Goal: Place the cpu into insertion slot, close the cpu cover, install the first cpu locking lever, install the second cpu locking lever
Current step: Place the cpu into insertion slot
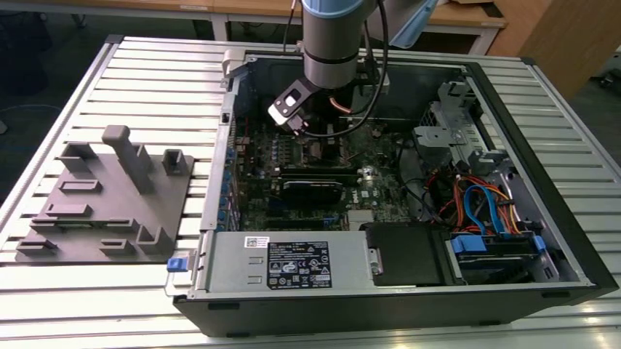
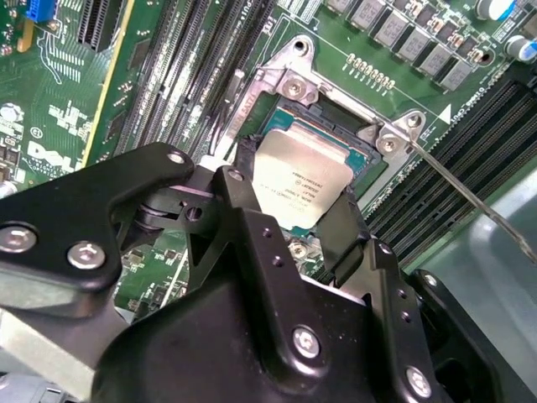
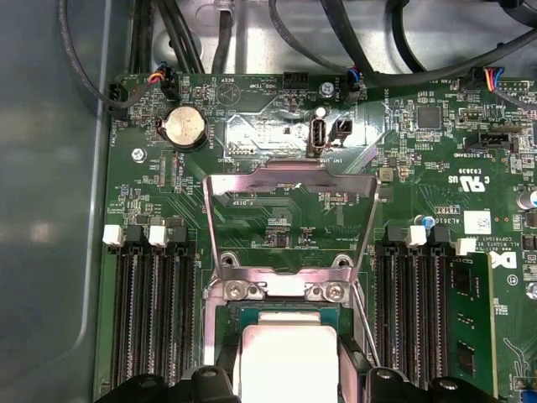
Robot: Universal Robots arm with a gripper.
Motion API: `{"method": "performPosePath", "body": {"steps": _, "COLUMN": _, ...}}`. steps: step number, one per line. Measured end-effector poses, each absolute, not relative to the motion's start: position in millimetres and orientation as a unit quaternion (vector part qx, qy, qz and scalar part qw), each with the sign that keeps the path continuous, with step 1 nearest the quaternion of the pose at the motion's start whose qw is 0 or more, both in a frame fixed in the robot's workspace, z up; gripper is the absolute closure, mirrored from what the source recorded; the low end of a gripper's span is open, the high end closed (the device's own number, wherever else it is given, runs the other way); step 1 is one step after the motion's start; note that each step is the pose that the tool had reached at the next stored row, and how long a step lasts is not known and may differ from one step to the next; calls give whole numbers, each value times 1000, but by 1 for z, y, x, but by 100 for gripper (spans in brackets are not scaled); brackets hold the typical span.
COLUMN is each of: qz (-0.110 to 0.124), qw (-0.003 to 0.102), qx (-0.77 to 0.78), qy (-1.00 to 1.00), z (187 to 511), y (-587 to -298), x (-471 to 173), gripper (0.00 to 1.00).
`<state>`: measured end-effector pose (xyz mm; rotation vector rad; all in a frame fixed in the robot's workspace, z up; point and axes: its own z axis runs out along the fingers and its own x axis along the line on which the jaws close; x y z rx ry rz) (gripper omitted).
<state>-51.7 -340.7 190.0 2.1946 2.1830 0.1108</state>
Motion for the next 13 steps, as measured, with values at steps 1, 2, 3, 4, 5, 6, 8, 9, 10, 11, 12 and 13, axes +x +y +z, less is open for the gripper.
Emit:
{"method": "performPosePath", "body": {"steps": 1, "qz": 36, "qw": 22, "qx": 708, "qy": 705, "z": 190, "y": -341, "x": -52, "gripper": 46}}
{"method": "performPosePath", "body": {"steps": 2, "qz": 36, "qw": 22, "qx": 708, "qy": 705, "z": 190, "y": -341, "x": -52, "gripper": 46}}
{"method": "performPosePath", "body": {"steps": 3, "qz": 36, "qw": 22, "qx": 708, "qy": 705, "z": 190, "y": -341, "x": -52, "gripper": 46}}
{"method": "performPosePath", "body": {"steps": 4, "qz": 37, "qw": 21, "qx": 708, "qy": 705, "z": 190, "y": -340, "x": -53, "gripper": 46}}
{"method": "performPosePath", "body": {"steps": 5, "qz": 37, "qw": 21, "qx": 708, "qy": 705, "z": 191, "y": -340, "x": -53, "gripper": 46}}
{"method": "performPosePath", "body": {"steps": 6, "qz": 37, "qw": 21, "qx": 708, "qy": 705, "z": 191, "y": -340, "x": -53, "gripper": 46}}
{"method": "performPosePath", "body": {"steps": 8, "qz": 36, "qw": 21, "qx": 708, "qy": 705, "z": 191, "y": -341, "x": -53, "gripper": 46}}
{"method": "performPosePath", "body": {"steps": 9, "qz": 36, "qw": 21, "qx": 708, "qy": 705, "z": 191, "y": -341, "x": -53, "gripper": 46}}
{"method": "performPosePath", "body": {"steps": 10, "qz": 36, "qw": 21, "qx": 708, "qy": 705, "z": 191, "y": -341, "x": -53, "gripper": 46}}
{"method": "performPosePath", "body": {"steps": 11, "qz": 37, "qw": 21, "qx": 708, "qy": 705, "z": 191, "y": -341, "x": -53, "gripper": 46}}
{"method": "performPosePath", "body": {"steps": 12, "qz": 37, "qw": 21, "qx": 708, "qy": 705, "z": 191, "y": -341, "x": -53, "gripper": 46}}
{"method": "performPosePath", "body": {"steps": 13, "qz": 37, "qw": 21, "qx": 708, "qy": 705, "z": 190, "y": -341, "x": -53, "gripper": 46}}
